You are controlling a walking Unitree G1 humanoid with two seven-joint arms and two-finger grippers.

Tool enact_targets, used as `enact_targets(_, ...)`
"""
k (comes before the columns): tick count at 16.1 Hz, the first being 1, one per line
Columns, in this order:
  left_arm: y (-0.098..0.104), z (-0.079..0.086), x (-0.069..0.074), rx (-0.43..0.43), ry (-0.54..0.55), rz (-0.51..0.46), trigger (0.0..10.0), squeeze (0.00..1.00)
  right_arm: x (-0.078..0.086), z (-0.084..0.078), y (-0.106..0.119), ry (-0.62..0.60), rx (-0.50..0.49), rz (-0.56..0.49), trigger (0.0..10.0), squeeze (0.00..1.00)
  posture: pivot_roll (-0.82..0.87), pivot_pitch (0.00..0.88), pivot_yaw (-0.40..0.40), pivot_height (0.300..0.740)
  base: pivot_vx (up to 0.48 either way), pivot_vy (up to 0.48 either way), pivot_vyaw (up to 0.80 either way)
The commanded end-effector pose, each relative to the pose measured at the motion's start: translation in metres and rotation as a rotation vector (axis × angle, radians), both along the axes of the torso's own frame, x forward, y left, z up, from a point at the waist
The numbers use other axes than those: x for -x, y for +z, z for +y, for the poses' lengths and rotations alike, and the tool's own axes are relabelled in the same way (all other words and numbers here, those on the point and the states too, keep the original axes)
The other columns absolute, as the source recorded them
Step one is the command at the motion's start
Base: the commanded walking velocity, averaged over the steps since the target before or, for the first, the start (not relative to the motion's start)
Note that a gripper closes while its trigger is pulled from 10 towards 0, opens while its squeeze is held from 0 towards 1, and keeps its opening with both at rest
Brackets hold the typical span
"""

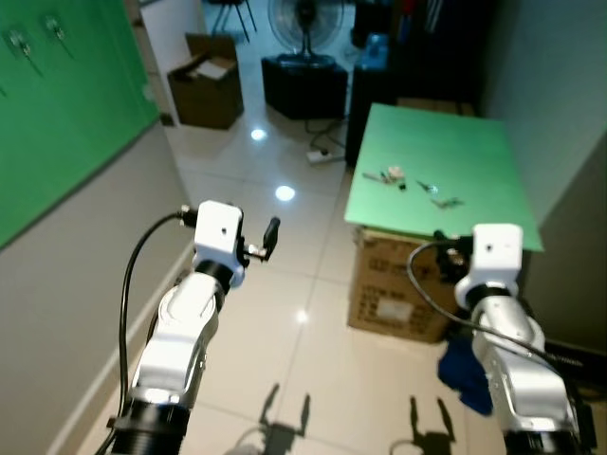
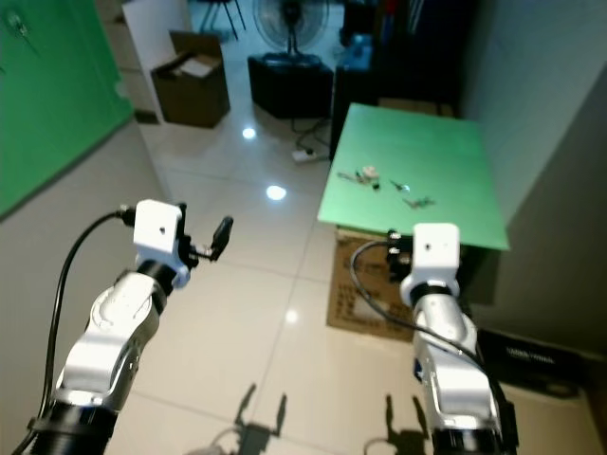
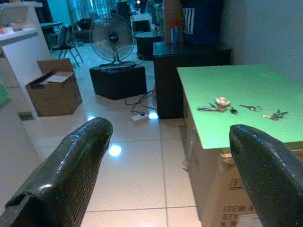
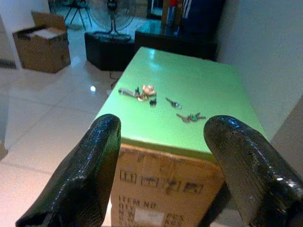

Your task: Hang keys on a hook

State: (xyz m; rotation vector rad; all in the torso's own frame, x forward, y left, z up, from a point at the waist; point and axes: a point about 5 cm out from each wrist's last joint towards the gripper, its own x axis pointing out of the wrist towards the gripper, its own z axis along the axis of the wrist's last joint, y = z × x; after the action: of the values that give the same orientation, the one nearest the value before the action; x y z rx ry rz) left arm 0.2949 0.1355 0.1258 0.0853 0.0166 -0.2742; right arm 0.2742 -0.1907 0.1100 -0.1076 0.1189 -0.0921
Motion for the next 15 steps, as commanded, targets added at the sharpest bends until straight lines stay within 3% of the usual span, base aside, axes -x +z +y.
enact_targets(1,-0.0032,0.0052,-0.001,-0.018,0.009,0.01,10.0,0.0,0.0002,0.0047,0.0019,0.007,-0.027,-0.017,10.0,0.0,-0.05,0.0,0.027,0.718,0.368,0.0,0.0)
enact_targets(3,-0.0041,0.0051,0.0,-0.016,0.006,0.013,10.0,0.0,0.0016,0.0085,0.0015,0.035,-0.083,-0.004,10.0,0.0,-0.05,0.0,0.022,0.718,0.369,0.0,-0.4)
enact_targets(9,-0.0038,0.0074,-0.001,-0.017,0.016,0.008,10.0,0.0,-0.003,0.0113,0.0022,0.051,-0.066,-0.007,10.0,0.0,-0.04,0.0,0.014,0.718,0.369,0.0,-0.74)
enact_targets(15,-0.0072,0.0065,0.0026,-0.019,0.003,0.009,10.0,0.0,-0.0015,0.0119,0.0,0.112,-0.008,0.027,10.0,0.0,-0.06,0.0,0.017,0.718,0.368,0.0,0.0)
